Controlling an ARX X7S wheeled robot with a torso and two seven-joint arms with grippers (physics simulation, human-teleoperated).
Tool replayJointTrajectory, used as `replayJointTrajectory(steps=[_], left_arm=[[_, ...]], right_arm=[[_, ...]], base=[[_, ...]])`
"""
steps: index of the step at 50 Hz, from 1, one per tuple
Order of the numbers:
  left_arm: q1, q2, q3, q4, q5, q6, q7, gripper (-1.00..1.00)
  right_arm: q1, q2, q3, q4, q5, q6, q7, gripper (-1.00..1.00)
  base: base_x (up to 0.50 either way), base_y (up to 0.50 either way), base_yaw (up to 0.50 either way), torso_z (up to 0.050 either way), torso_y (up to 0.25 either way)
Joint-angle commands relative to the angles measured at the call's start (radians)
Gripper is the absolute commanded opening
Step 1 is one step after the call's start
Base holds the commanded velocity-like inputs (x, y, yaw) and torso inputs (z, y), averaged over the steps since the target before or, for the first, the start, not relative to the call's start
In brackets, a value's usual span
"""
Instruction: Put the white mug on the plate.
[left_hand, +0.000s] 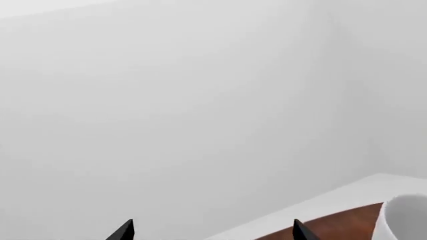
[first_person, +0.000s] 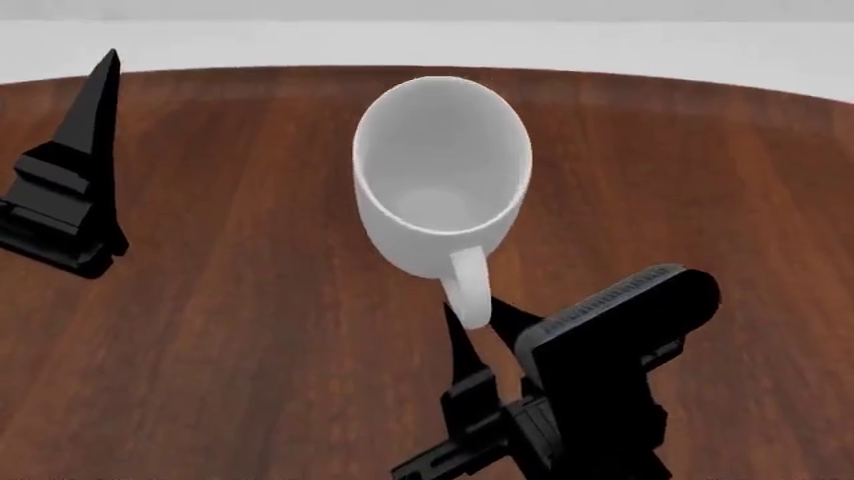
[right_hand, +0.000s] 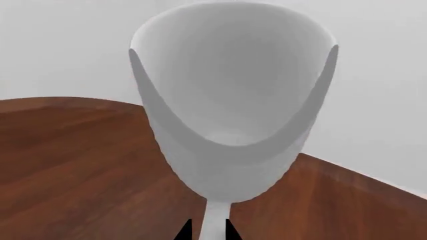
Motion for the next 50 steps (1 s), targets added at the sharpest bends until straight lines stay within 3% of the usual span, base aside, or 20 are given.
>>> replayJointTrajectory(steps=[1,38,50], left_arm=[[0.008,-0.008,0.018,-0.042,0.021,0.043,0.003,1.0],[0.04,0.0,0.062,-0.185,0.076,0.207,0.024,1.0],[0.038,0.007,0.083,-0.245,0.097,0.25,0.029,1.0]], right_arm=[[-0.094,0.079,0.012,-0.121,0.001,-0.025,0.072,-1.0],[-0.46,0.292,-0.023,-0.409,-0.126,-0.24,0.267,-1.0],[-0.576,0.359,-0.047,-0.485,-0.222,-0.32,0.333,-1.0]], base=[[0.0,0.0,0.0,-0.031,0.242],[0.0,0.0,0.0,-0.031,0.245],[0.0,0.0,0.0,-0.002,0.01]])
